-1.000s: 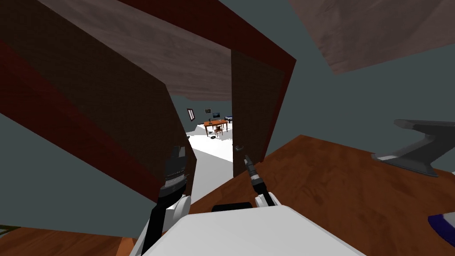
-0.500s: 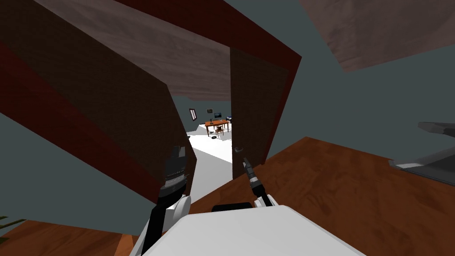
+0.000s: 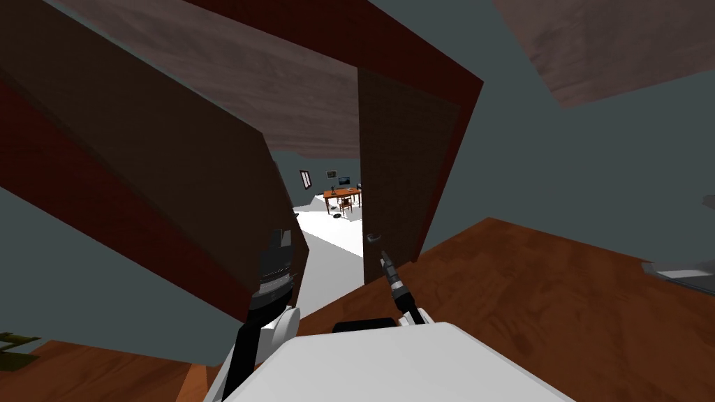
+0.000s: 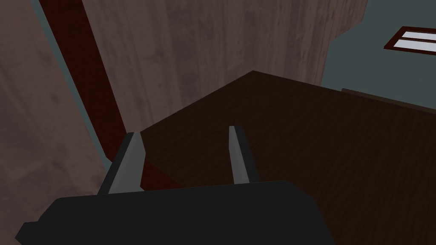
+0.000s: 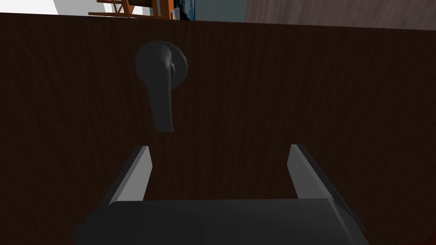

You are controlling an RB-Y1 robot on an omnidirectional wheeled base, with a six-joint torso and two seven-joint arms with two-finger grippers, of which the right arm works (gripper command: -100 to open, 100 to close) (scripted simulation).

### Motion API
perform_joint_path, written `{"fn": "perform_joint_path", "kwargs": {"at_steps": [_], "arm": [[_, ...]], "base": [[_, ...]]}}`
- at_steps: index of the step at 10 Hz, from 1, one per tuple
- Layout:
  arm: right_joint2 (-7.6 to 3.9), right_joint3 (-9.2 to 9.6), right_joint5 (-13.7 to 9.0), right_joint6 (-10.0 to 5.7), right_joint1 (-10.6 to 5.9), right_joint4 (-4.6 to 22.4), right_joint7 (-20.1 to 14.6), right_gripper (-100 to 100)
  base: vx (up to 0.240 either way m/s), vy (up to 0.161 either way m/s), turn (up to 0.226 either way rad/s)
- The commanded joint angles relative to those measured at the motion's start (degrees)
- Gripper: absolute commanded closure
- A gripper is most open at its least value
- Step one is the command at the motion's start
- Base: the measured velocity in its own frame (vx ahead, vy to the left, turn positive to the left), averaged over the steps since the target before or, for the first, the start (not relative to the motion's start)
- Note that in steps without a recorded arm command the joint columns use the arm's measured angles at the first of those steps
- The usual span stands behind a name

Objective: Push the door open

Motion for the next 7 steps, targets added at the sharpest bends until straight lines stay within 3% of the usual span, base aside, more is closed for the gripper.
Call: {"fn": "perform_joint_path", "kwargs": {"at_steps": [1,7], "arm": [[0.11,0.57,-0.1,-0.55,-0.35,2.0,-0.2,-100],[0.52,2.23,-0.8,-2.52,-2.66,10.4,-1.3,-100]], "base": [[0.060,-0.103,0.060],[0.057,-0.107,0.064]]}}
